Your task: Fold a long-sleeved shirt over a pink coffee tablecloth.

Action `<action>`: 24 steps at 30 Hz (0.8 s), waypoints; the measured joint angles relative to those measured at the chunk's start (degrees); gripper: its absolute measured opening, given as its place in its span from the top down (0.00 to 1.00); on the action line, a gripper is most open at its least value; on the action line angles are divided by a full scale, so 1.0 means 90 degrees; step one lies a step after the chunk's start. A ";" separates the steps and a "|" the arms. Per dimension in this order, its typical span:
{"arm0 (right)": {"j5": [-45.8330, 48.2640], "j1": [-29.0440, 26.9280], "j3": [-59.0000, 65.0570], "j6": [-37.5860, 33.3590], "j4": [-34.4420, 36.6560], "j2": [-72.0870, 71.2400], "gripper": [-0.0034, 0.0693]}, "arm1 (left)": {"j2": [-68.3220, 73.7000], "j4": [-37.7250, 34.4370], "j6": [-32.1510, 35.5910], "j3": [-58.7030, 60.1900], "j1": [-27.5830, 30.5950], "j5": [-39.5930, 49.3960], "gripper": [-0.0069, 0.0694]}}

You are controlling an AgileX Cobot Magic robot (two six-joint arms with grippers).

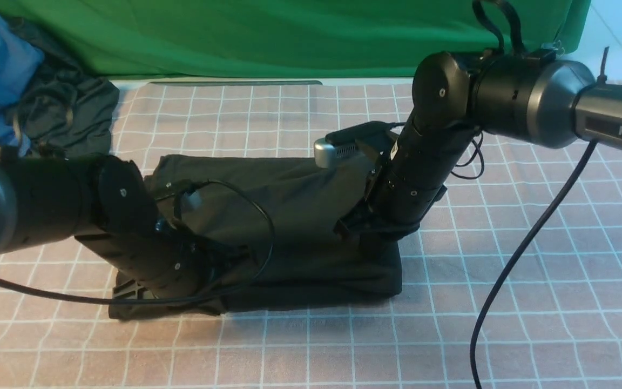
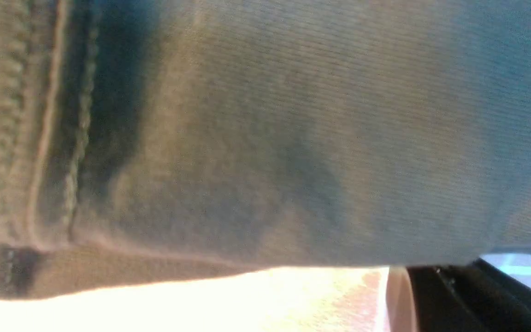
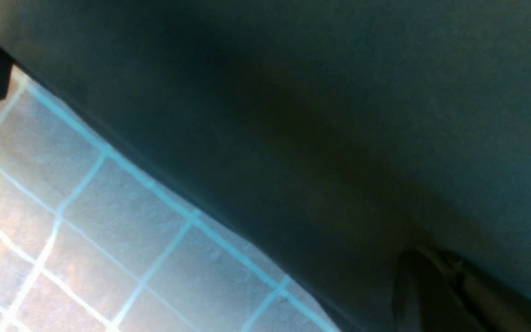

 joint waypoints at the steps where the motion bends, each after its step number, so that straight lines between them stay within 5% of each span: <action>1: 0.0000 0.0000 0.0000 0.0004 0.0000 -0.0060 0.90 | -0.0153 0.0000 0.0000 0.0000 0.0000 0.0000 0.89; 7: -0.0238 0.0020 0.0000 0.0047 0.0006 -0.0402 0.90 | -0.0819 -0.0090 -0.0037 -0.0343 0.0000 -0.0166 0.89; 24: -0.0285 0.0065 -0.0006 0.0054 -0.0054 0.0220 0.90 | 0.0327 -0.0542 0.0315 -0.0552 0.0591 0.0284 0.89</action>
